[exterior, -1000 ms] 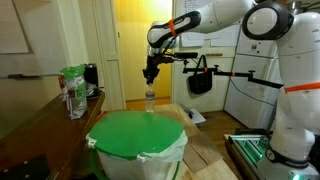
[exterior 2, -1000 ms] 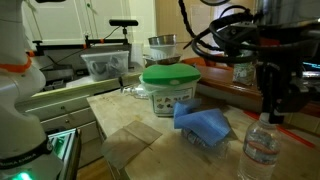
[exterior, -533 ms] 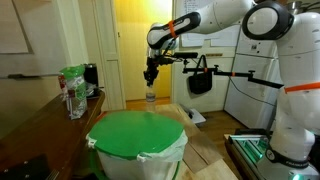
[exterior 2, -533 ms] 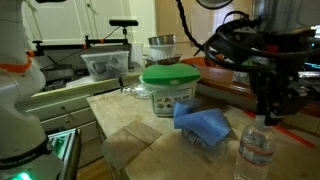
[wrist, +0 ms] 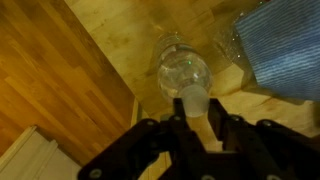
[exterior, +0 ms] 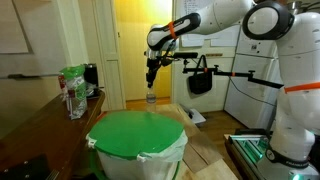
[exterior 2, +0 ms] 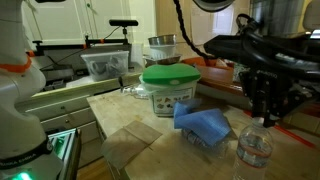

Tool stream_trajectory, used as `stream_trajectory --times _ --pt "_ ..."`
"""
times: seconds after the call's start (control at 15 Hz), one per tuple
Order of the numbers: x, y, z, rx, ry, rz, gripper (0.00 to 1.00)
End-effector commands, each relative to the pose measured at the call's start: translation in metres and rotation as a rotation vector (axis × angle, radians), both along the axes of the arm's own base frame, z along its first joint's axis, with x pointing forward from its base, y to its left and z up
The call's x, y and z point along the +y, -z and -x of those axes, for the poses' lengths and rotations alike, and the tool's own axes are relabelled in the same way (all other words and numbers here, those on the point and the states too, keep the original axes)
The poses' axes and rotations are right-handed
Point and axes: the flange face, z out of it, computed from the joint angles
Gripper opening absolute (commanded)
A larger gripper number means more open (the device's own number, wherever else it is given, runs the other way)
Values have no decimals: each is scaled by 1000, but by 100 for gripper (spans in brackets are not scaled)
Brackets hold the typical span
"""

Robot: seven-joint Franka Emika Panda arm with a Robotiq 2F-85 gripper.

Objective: Move the water bottle to the back of the counter

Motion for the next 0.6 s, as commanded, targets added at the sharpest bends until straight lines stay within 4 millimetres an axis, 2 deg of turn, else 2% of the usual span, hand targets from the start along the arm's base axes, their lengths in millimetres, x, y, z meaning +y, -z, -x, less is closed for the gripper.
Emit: stream_trajectory --times 0.0,0.53 --pt "4 0 8 10 -192 -3 7" --pt "-2 5 16 -16 -630 22 7"
